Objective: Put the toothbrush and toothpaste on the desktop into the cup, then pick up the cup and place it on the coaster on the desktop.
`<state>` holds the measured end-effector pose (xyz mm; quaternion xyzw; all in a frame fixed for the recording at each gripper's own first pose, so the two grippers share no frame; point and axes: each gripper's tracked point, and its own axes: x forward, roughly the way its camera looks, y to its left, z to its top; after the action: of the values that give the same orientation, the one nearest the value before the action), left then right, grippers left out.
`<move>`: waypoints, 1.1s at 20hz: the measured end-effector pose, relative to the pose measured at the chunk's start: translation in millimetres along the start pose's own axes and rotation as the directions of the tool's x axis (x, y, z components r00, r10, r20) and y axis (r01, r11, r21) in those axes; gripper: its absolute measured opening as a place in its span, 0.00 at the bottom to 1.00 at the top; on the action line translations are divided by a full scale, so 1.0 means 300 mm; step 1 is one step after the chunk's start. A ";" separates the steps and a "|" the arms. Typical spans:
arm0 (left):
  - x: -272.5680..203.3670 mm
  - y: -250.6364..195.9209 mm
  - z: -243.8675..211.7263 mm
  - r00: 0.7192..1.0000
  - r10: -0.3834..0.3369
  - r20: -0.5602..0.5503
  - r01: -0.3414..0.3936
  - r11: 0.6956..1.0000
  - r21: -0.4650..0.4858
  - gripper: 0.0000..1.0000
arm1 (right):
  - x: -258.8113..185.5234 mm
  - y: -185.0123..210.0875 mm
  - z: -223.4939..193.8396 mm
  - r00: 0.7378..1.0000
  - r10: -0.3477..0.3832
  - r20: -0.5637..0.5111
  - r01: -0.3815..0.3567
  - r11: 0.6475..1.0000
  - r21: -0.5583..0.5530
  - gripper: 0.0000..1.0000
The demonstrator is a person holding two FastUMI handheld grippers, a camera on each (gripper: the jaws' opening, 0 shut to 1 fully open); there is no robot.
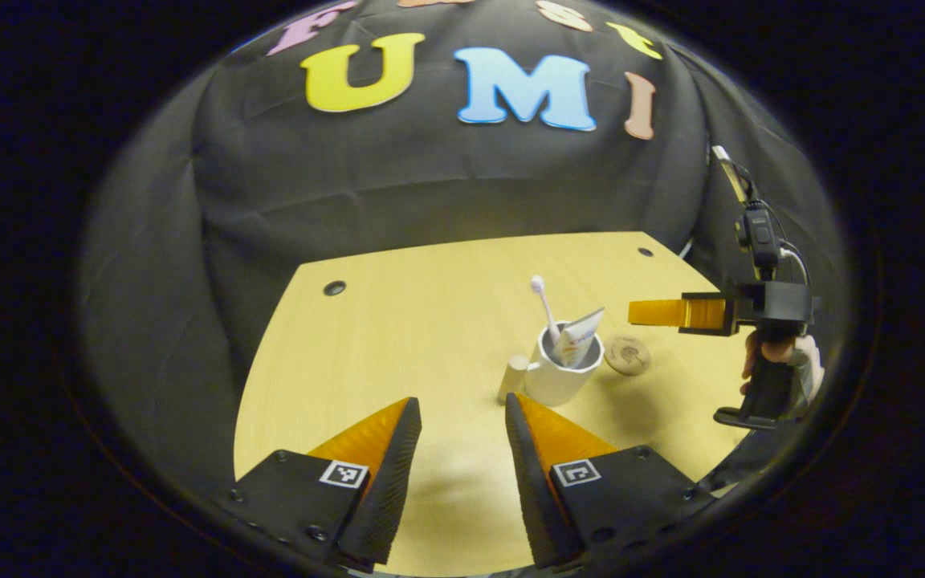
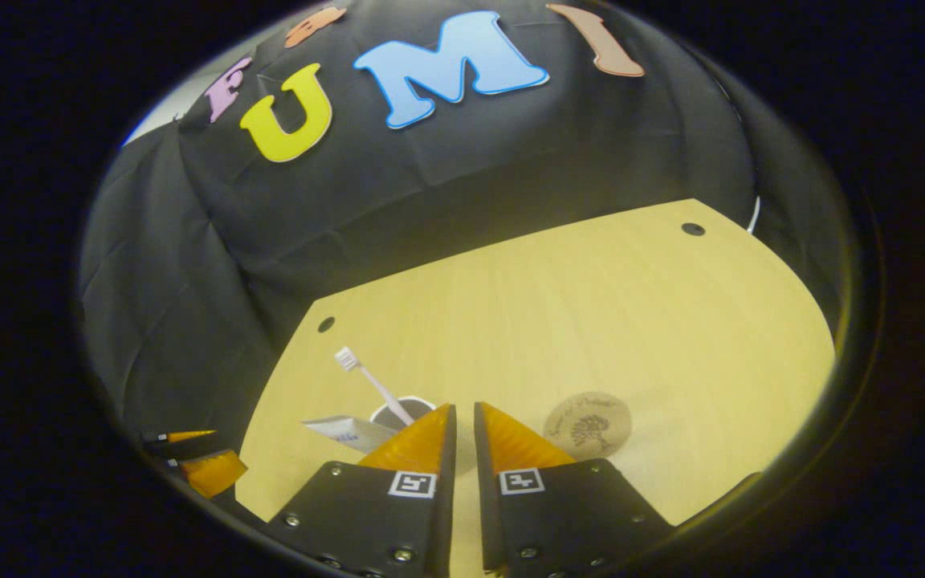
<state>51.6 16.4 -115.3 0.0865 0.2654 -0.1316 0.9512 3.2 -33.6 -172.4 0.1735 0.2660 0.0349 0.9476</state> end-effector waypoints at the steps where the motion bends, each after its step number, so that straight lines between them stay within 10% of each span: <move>1: 0.018 -0.022 0.005 0.999 -0.036 -0.014 0.037 0.998 0.041 0.67 | -0.022 -0.031 -0.011 1.000 -0.018 0.002 0.018 1.000 0.014 0.14; 8: 0.119 -0.111 0.012 0.921 -0.305 -0.242 0.368 0.887 0.280 0.69 | -0.190 -0.248 -0.103 0.988 -0.154 0.011 0.151 0.978 0.145 0.15; 22: 0.333 -0.101 -0.122 0.743 -0.193 -0.641 0.618 0.568 0.545 0.70 | -0.517 -0.628 -0.262 0.893 -0.450 -0.014 0.415 0.811 0.412 0.15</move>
<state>107.3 -24.4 -201.8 0.4232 0.4459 -0.4220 0.6663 -175.2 -210.3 -224.2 0.3015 0.2596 -0.2447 0.8842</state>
